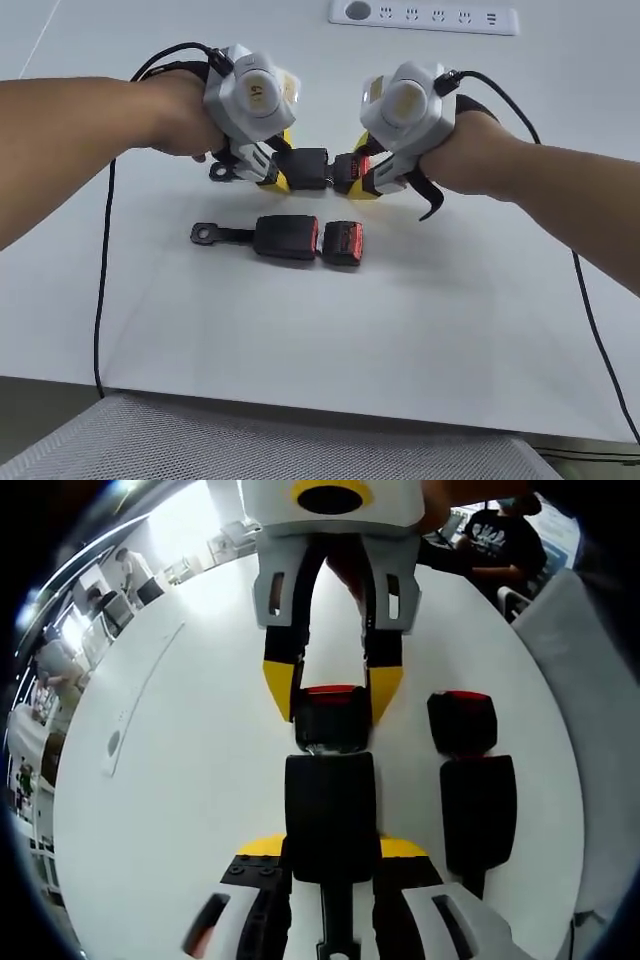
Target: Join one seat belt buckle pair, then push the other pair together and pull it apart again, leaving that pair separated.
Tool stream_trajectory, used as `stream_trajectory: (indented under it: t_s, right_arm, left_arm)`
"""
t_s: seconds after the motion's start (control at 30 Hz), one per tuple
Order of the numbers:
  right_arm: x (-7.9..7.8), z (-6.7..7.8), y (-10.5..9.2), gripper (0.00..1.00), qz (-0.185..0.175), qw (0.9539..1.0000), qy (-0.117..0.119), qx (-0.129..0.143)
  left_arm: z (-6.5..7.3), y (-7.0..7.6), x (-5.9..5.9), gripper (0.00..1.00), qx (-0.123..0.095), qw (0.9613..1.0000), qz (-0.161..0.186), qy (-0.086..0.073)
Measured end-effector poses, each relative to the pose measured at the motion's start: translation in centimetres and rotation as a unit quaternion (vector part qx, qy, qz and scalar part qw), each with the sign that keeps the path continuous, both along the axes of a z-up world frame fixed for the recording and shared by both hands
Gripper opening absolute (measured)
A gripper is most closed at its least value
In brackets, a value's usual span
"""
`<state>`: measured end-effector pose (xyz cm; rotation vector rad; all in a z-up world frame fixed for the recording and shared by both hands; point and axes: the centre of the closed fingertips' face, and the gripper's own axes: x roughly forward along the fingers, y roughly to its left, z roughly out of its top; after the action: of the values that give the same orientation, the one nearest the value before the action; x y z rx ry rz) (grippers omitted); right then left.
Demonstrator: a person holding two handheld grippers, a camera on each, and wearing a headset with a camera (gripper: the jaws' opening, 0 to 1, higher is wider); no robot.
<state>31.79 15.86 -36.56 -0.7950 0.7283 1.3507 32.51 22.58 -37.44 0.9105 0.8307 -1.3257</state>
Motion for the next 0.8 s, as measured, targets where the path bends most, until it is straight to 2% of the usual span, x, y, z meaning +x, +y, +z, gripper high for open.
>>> stream_trajectory:
  t_s: [0.47, 0.8]
  right_arm:
    - [0.1, -0.1, -0.3, 0.32, 0.006, 1.0000, -0.005, -0.004]
    - [0.3, -0.2, -1.4, 0.32, 0.001, 0.9999, -0.007, -0.008]
  left_arm:
    - [0.2, -0.2, -0.2, 0.31, 0.010, 0.9999, 0.001, -0.004]
    - [0.5, -0.4, -0.5, 0.31, 0.014, 0.9999, 0.002, -0.003]
